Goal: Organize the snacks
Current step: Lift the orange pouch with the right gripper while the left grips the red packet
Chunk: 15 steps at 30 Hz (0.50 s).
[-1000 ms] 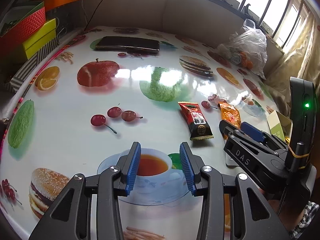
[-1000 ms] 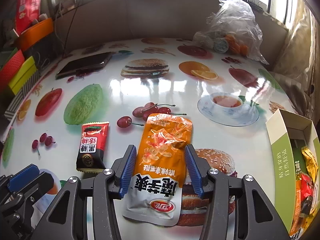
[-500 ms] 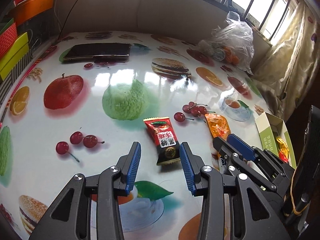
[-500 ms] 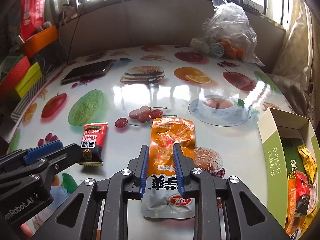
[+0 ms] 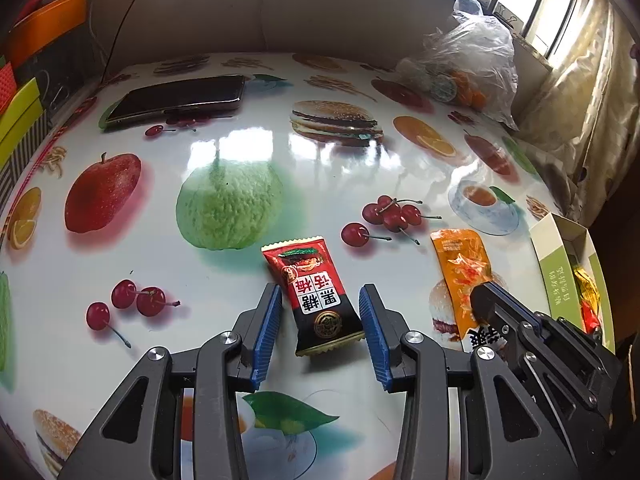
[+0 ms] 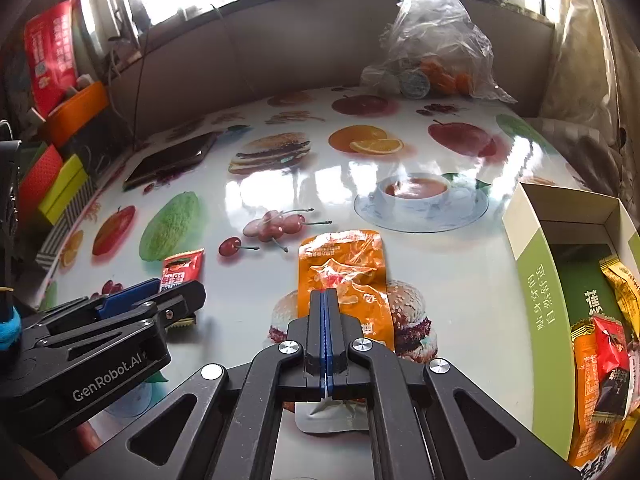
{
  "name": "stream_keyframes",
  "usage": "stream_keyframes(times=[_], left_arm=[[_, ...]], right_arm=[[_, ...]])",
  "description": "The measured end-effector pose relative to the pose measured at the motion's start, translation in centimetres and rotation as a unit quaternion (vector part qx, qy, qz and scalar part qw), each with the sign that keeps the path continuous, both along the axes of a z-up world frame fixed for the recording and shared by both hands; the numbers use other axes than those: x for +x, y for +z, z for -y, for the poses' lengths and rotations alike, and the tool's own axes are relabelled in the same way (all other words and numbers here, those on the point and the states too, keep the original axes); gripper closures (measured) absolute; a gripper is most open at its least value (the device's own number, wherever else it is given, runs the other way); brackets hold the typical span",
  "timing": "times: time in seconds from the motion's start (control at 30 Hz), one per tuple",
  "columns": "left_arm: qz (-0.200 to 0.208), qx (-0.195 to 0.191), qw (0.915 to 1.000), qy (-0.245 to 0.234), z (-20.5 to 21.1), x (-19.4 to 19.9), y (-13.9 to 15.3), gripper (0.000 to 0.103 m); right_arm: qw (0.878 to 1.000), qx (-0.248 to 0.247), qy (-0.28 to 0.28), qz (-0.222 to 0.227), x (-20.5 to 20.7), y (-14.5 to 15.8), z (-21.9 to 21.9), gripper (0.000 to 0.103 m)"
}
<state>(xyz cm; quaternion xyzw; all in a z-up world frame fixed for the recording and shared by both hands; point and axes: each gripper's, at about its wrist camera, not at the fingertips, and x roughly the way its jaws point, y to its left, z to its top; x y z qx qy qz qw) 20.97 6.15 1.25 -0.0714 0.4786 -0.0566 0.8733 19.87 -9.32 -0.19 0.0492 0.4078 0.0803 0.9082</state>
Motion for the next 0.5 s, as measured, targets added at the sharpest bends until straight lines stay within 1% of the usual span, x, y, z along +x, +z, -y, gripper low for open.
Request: stream_keyframes(times=[0.17, 0.23, 0.3, 0.33, 0.37, 0.43, 0.5], left_arm=[[0.005, -0.003, 1.0, 0.002, -0.2, -0.1, -0.1, 0.061], [0.003, -0.001, 1.0, 0.003, -0.2, -0.1, -0.1, 0.061], [0.0, 0.015, 0.9999, 0.003, 0.1, 0.1, 0.0, 0.061], [0.001, 0.017, 0.9998, 0.003, 0.2, 0.0, 0.0, 0.061], [0.002, 0.018, 0.9998, 0.004, 0.2, 0.0, 0.0, 0.061], [0.002, 0.017, 0.9998, 0.004, 0.1, 0.0, 0.0, 0.061], [0.003, 0.015, 0.9999, 0.006, -0.1, -0.1, 0.1, 0.061]], right_arm=[[1.0, 0.027, 0.005, 0.0, -0.3, 0.2, 0.7, 0.101], [0.999, 0.042, 0.015, 0.002, -0.4, 0.3, 1.1, 0.091], [0.999, 0.033, 0.005, 0.008, -0.6, 0.4, 1.3, 0.073], [1.0, 0.025, 0.002, 0.013, -0.7, 0.5, 1.4, 0.068], [1.0, 0.016, -0.003, 0.011, -0.6, 0.3, 1.4, 0.06], [1.0, 0.011, -0.004, -0.009, -0.1, -0.3, 1.4, 0.056], [1.0, 0.001, 0.0, -0.008, -0.1, -0.5, 1.0, 0.052]])
